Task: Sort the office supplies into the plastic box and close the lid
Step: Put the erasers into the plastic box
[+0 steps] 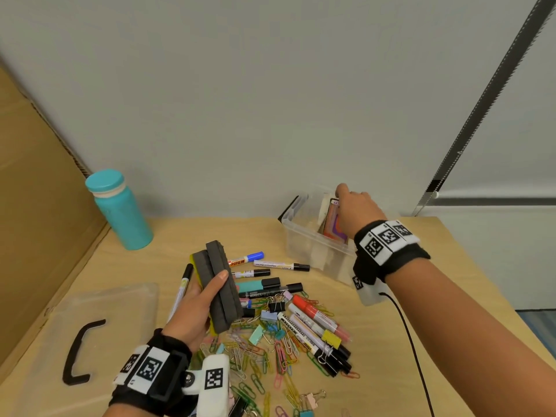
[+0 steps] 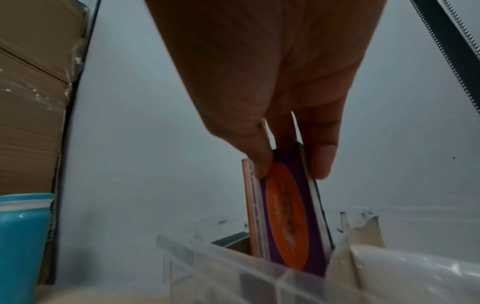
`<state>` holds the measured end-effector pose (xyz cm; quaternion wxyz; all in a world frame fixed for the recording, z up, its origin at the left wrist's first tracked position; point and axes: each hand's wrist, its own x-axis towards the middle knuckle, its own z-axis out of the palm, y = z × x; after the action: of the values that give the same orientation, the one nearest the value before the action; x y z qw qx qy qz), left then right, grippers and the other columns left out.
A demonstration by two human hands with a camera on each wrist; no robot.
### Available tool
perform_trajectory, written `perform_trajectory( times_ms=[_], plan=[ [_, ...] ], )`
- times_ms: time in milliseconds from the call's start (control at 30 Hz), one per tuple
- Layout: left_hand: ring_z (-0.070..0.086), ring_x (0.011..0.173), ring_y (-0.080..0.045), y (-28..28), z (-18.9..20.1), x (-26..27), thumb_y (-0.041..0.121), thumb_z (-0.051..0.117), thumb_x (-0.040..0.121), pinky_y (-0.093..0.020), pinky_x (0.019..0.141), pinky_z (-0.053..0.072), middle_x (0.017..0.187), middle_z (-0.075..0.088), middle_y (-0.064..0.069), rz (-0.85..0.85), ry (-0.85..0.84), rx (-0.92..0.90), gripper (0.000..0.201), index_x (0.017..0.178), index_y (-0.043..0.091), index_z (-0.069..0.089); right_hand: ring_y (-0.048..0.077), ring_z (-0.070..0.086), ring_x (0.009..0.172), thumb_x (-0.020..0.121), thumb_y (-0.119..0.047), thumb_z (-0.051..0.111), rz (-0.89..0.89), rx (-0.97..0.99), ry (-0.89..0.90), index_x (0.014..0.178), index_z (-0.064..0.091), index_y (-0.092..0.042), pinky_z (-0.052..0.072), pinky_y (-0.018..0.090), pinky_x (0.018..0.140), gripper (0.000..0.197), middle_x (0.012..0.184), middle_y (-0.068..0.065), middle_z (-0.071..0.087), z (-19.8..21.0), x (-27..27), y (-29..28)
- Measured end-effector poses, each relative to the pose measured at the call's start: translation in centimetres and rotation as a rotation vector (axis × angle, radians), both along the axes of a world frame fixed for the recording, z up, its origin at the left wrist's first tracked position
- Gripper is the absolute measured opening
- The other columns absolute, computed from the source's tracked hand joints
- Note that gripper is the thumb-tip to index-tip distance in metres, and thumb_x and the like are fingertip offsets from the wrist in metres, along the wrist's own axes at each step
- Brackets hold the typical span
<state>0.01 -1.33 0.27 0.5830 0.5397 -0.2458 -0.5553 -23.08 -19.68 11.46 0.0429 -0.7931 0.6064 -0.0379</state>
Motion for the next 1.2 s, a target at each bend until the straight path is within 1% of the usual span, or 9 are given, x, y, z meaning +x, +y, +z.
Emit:
perform_trajectory(
  times_ms=[100, 233, 333, 433, 567, 767, 900, 1067, 1200],
  plan=[
    [0.058, 0.116, -0.027, 0.0, -0.3, 0.4, 0.037, 0.063, 0.074, -0.044, 0.093, 0.049, 0.127, 0.060, -0.009, -0.005, -0.008, 0.000, 0.066, 0.136, 0.030, 0.043, 0.037, 0.059, 0.093, 0.089, -0.003, 0.047, -0.087, 0.120, 0.023, 0.121, 0.036, -0.004, 0.044, 0.040, 0.068, 0.035, 0.100, 0.021, 0.060, -0.2, 0.7, -1.9],
    [0.058, 0.117, -0.027, 0.0, -0.6, 0.6, 0.039, 0.065, 0.072, -0.048, 0.099, 0.046, 0.129, 0.059, -0.009, -0.029, -0.011, 0.009, 0.069, 0.137, 0.029, 0.042, 0.039, 0.059, 0.108, 0.087, -0.013, 0.057, -0.180, 0.289, 0.045, 0.132, 0.035, -0.001, 0.049, 0.044, 0.086, 0.051, 0.120, 0.021, 0.058, -1.0, 1.2, -4.4],
    [0.058, 0.115, -0.026, 0.0, -0.6, 0.4, 0.039, 0.064, 0.073, -0.047, 0.098, 0.046, 0.128, 0.060, -0.008, -0.050, -0.007, 0.031, 0.066, 0.135, 0.029, 0.044, 0.035, 0.060, 0.108, 0.063, -0.026, 0.076, -0.130, 0.351, 0.155, 0.131, 0.042, -0.008, 0.051, 0.045, 0.089, 0.078, 0.122, 0.015, 0.058, -1.4, 1.0, -5.0],
    [0.061, 0.110, -0.025, -0.1, -0.3, -0.1, 0.031, 0.060, 0.084, -0.042, 0.091, 0.048, 0.121, 0.063, -0.006, -0.053, -0.003, 0.034, 0.046, 0.128, 0.032, 0.047, 0.029, 0.059, 0.098, 0.043, -0.033, 0.077, -0.039, 0.396, 0.301, 0.121, 0.055, -0.018, 0.053, 0.041, 0.087, 0.082, 0.120, 0.008, 0.059, -0.6, 1.0, -3.8],
    [0.063, 0.106, -0.025, -0.1, 0.2, -0.6, 0.024, 0.053, 0.092, -0.039, 0.085, 0.049, 0.116, 0.064, -0.005, -0.067, 0.005, 0.016, 0.033, 0.123, 0.035, 0.049, 0.033, 0.053, 0.116, 0.065, -0.026, 0.078, -0.056, 0.394, 0.334, 0.144, 0.034, -0.018, 0.049, 0.038, 0.092, 0.090, 0.136, 0.013, 0.048, -0.9, 0.4, -3.2],
    [0.064, 0.108, -0.022, -0.4, 0.3, -0.9, 0.034, 0.063, 0.077, -0.037, 0.084, 0.053, 0.122, 0.064, -0.006, -0.080, -0.051, -0.001, 0.062, 0.136, 0.028, 0.043, 0.028, 0.053, 0.119, 0.094, -0.009, 0.042, -0.050, 0.196, -0.239, 0.137, 0.045, -0.017, 0.045, 0.039, 0.099, 0.043, 0.136, 0.011, 0.052, -0.8, 0.4, -2.5],
    [0.065, 0.102, -0.017, -1.0, 1.3, -2.2, 0.028, 0.066, 0.081, -0.027, 0.079, 0.054, 0.112, 0.066, -0.004, -0.123, -0.254, -0.042, 0.038, 0.117, 0.028, 0.054, 0.010, 0.058, 0.094, 0.097, -0.022, 0.046, 0.195, 0.180, -0.546, 0.124, 0.055, -0.021, 0.050, 0.030, 0.087, 0.028, 0.120, -0.002, 0.061, -0.4, 0.4, 1.7],
    [0.069, 0.088, -0.006, -2.0, 2.5, -4.3, 0.016, 0.079, 0.070, -0.017, 0.069, 0.055, 0.105, 0.069, 0.001, -0.105, -0.440, -0.166, 0.054, 0.116, 0.019, 0.050, 0.025, 0.070, 0.093, 0.094, -0.053, 0.041, 0.289, 0.840, -0.725, 0.142, 0.031, -0.030, 0.059, 0.036, 0.077, 0.054, 0.134, 0.004, 0.052, -0.6, 2.5, 5.9],
    [0.068, 0.090, -0.006, -2.4, 2.9, -4.5, 0.025, 0.086, 0.061, -0.019, 0.072, 0.055, 0.104, 0.069, 0.003, -0.075, -0.539, -0.229, 0.066, 0.116, 0.021, 0.050, 0.033, 0.069, 0.088, 0.094, -0.039, 0.050, 0.294, 1.025, -0.918, 0.142, 0.028, -0.031, 0.059, 0.040, 0.079, 0.054, 0.129, 0.013, 0.057, -0.7, 3.0, 6.7]
  ],
)
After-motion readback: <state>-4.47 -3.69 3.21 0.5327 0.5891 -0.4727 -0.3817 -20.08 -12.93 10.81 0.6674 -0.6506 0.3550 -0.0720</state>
